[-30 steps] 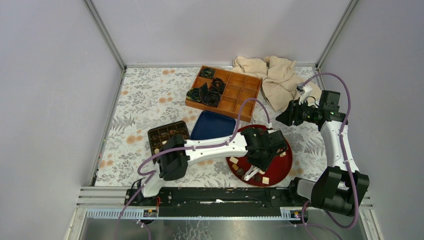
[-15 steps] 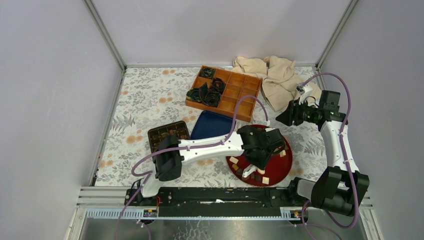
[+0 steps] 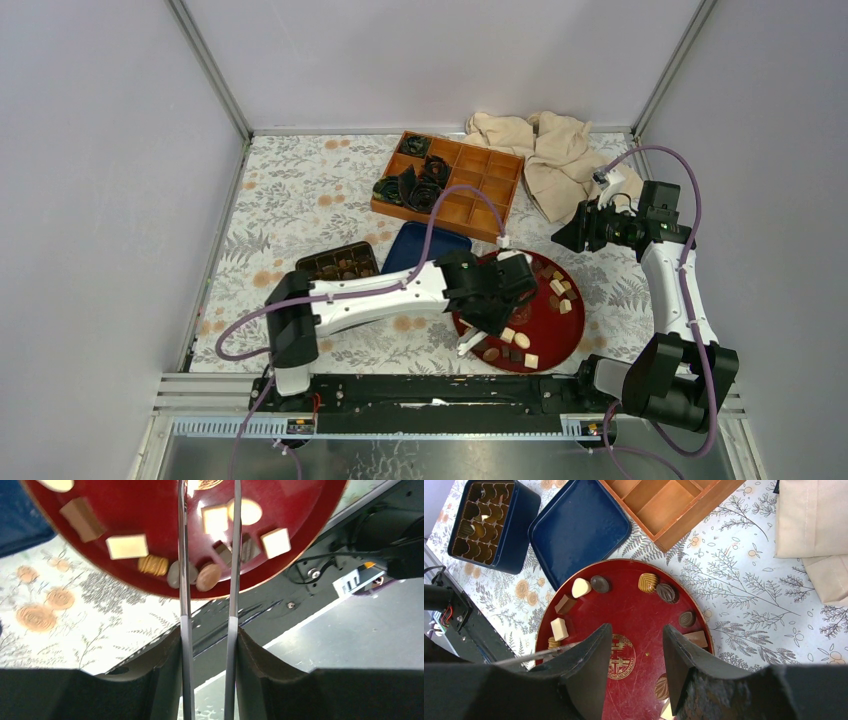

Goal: Pack the chocolate
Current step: Pick up the fake chocolate from the plate, then place the fake chocolate in the packing box.

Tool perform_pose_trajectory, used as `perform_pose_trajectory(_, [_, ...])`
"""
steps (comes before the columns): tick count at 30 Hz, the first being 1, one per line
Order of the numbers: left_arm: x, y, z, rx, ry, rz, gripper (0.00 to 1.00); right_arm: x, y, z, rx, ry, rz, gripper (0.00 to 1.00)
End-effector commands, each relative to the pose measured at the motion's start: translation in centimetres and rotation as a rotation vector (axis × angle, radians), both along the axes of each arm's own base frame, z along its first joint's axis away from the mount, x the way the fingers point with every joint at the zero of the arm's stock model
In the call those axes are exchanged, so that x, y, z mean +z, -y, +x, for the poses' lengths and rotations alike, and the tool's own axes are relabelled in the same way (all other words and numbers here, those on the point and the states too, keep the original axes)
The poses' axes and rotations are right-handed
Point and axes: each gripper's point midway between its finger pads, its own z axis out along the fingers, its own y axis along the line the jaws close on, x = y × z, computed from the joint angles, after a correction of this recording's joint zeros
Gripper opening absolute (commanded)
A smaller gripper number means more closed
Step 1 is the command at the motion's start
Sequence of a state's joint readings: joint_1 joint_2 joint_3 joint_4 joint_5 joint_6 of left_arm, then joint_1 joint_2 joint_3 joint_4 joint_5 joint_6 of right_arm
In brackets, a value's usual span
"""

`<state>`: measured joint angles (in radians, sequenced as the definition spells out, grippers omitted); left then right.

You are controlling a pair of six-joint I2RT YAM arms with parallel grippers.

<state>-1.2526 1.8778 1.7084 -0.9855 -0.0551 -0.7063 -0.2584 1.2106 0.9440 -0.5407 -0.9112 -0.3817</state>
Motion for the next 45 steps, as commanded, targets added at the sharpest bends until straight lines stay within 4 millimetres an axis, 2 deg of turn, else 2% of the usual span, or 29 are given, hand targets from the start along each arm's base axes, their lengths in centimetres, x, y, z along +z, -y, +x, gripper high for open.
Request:
perform_pose_trajectory(1, [1.9, -2.5, 1.1, 0.09, 0.036, -0.047, 0.17, 0.5, -0.3, -0.1, 0.026, 0.024, 0.023, 0.49])
perform_pose_trajectory(7, [3.2, -8.3, 1.2, 0.198, 0.039, -0.023, 0.17, 0.6, -0.3, -0.1, 0.026, 0.025, 0.023, 0.49])
perform_pose_trajectory(10, [4.3, -11.5, 0.9, 0.257, 0.043, -0.014, 0.17, 0.6, -0.3, -0.2, 0.027, 0.026, 0.024, 0.49])
perform_pose_trajectory(16, [5.0, -17.6, -0.1, 0.359, 0.04, 0.057, 0.18, 0.6, -0.4, -0.2, 0.028, 0.024, 0.026, 0.49])
perform_pose_trajectory(24, [5.4, -22.9, -2.0, 0.452, 0.022, 0.139, 0.18, 0.6, -0.4, -0.1, 0.029, 0.024, 0.027, 0.5])
perform_pose_trajectory(27, [5.5, -24.1, -2.5, 0.469, 0.021, 0.153, 0.18, 0.6, -0.4, -0.2, 0.029, 0.025, 0.027, 0.5])
perform_pose_trajectory(34, [4.5, -25.4, -3.1, 0.508, 0.002, 0.159, 0.19, 0.5, -0.4, -0.2, 0.029, 0.022, 0.028, 0.49])
perform_pose_trajectory(45, [3.7, -26.5, -2.1, 0.533, 0.025, 0.211, 0.22, 0.5, -0.4, -0.2, 0.029, 0.022, 0.028, 0.49])
